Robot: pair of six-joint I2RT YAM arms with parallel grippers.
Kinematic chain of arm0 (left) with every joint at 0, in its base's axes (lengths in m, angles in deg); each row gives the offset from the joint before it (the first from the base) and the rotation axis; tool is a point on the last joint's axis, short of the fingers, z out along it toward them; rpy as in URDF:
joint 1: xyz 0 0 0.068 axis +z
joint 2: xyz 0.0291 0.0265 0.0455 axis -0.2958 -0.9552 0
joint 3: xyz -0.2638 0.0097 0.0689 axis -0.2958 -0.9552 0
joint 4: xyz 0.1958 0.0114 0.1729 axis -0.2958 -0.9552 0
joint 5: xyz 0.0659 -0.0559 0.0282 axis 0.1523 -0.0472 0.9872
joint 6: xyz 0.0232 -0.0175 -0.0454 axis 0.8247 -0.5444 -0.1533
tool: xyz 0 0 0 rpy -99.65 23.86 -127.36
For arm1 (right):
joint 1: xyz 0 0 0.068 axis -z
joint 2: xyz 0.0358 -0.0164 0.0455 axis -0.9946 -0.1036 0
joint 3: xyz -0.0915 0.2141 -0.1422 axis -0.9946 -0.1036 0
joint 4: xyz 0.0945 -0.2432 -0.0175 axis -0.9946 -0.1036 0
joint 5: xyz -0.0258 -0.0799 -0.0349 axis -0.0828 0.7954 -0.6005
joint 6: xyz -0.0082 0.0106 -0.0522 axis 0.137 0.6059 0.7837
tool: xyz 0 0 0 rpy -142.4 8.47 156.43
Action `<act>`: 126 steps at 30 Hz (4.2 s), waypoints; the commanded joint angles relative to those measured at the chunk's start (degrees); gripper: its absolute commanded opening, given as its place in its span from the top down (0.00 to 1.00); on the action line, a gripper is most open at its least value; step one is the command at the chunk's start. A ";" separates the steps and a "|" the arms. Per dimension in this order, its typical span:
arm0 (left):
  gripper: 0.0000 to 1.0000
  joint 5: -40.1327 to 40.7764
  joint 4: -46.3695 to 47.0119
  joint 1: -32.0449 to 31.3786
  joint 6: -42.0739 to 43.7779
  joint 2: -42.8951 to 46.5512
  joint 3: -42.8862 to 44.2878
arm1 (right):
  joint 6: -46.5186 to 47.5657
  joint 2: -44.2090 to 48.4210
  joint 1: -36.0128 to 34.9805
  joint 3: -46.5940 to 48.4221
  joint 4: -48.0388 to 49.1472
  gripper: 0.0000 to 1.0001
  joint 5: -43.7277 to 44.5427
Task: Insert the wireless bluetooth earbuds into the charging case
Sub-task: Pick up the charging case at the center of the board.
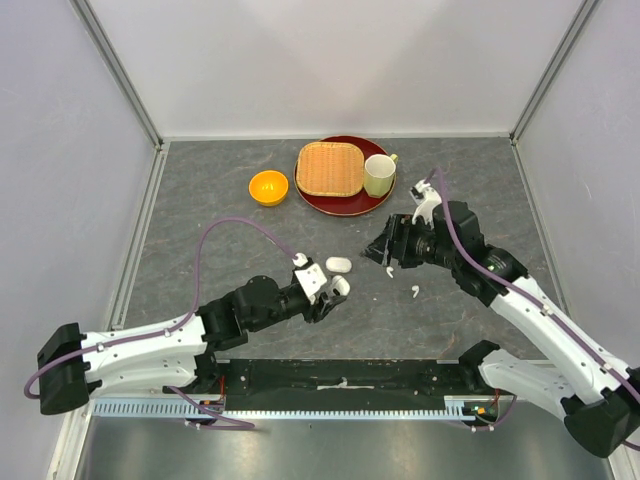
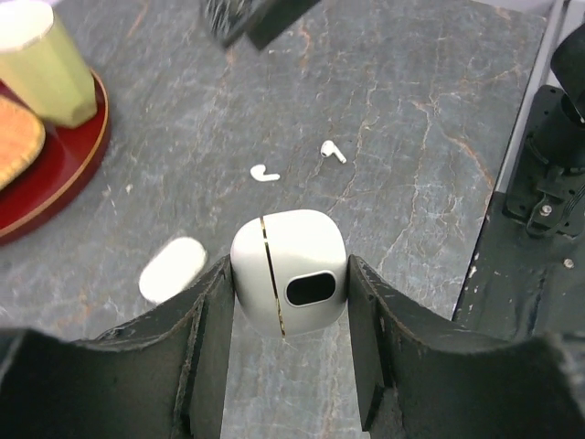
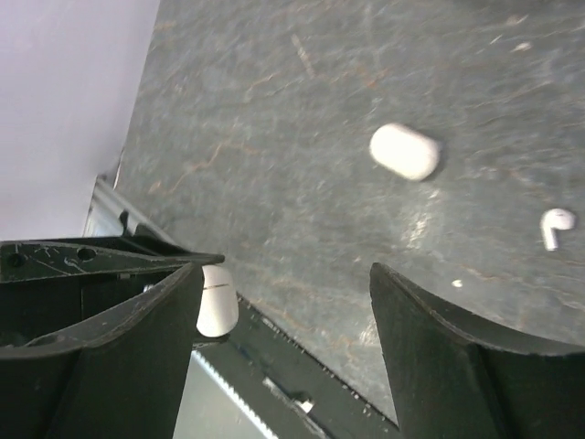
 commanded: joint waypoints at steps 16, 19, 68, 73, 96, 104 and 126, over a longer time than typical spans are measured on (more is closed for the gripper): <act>0.98 -5.91 6.54 -0.16 20.75 -1.80 1.92 | 6.06 -7.08 -12.00 2.86 3.92 0.31 -12.92; 0.98 -6.00 6.54 -0.16 20.49 -1.45 1.92 | 6.23 -7.70 -12.45 2.86 3.74 0.33 -11.07; 0.17 -3.27 12.34 -0.16 12.32 3.29 -3.09 | 2.20 -7.61 -13.41 2.59 7.61 1.00 -2.10; 0.13 -0.12 12.61 -0.16 9.69 5.49 -4.58 | 1.14 -6.82 -13.15 2.42 8.04 1.00 2.37; 0.01 -38.28 24.45 35.42 -48.99 5.98 -7.42 | -1.15 1.00 -3.04 -2.93 18.05 1.00 -7.62; 0.01 -48.09 64.37 35.61 -68.72 -12.07 -8.37 | -5.19 3.46 -3.04 -7.25 30.10 1.00 -15.10; 0.20 -42.38 56.29 24.80 -60.02 -17.35 0.51 | -9.94 3.29 -3.13 -11.38 37.93 1.00 -16.25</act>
